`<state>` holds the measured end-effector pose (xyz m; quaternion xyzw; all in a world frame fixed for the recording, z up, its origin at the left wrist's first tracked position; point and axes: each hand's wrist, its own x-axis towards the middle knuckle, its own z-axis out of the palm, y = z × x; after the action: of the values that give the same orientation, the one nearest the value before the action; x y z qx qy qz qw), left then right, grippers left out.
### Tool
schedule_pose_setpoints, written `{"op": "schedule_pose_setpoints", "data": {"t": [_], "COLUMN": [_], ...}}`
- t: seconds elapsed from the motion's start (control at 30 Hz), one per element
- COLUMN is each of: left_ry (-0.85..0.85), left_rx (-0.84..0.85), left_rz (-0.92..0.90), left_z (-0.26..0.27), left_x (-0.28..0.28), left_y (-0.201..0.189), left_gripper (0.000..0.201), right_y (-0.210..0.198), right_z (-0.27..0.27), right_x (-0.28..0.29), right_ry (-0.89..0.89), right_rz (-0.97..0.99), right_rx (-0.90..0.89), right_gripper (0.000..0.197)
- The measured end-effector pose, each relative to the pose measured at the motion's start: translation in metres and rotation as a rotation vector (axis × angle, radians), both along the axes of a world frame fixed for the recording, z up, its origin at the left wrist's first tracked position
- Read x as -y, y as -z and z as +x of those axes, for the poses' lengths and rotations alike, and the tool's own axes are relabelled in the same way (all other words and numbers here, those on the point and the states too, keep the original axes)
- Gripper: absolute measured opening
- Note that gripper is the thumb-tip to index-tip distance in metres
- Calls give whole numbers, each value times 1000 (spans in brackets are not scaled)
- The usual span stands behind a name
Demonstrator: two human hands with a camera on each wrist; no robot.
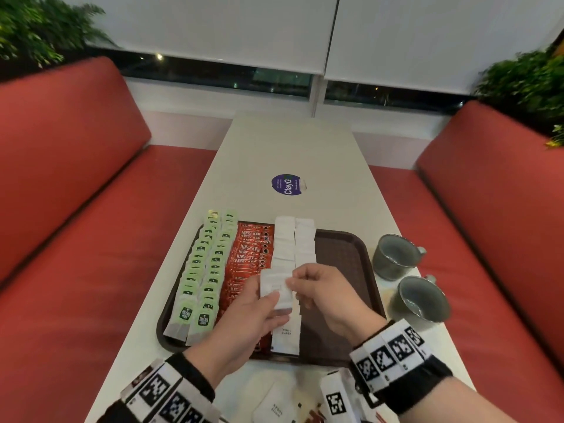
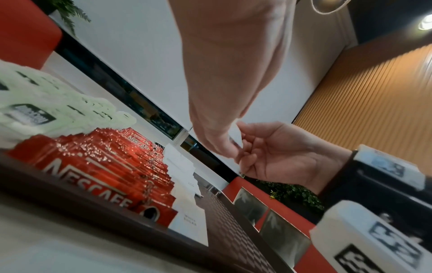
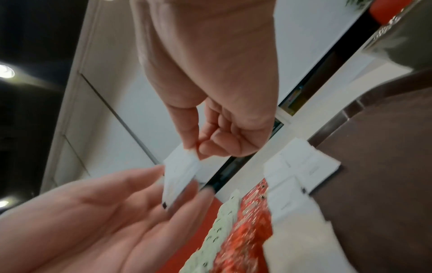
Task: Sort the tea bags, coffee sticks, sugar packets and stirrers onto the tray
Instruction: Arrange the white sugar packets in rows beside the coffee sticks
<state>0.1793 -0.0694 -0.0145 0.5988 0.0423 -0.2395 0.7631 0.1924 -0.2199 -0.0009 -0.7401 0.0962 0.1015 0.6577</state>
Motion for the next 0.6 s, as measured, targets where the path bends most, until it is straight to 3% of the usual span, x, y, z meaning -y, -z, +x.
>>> {"op": "schedule_pose_setpoints", "data": {"t": [0.13,0.2,0.33,0.43,0.5,0.6], "left_ry": [-37,-66,-140,-165,-169,-148], "left_rx": [-1,-16,-63,-83,-74,-31], "left_rz": [67,63,48,53,66,158], "left_z": [-3,-8,-20,-28,-33,-37], "left_x": [-17,-29,-54,-65,-68,-69], "left_y": [1,1,7,10,10,11], "left_gripper": [26,24,20,15,13,9], "right_y": [4,19,48,57,63,59], "right_z": [34,57,90,100,101,91], "right_x": [34,53,62,57,55,52], "right_ry": [199,245,169,114,64,39], "right_rz": [-178,-267,-389,-467,-522,-565], "right_rx": [-6,-109,-375,-491,-496,-355], "right_gripper": [13,14,5,15,22,11]}}
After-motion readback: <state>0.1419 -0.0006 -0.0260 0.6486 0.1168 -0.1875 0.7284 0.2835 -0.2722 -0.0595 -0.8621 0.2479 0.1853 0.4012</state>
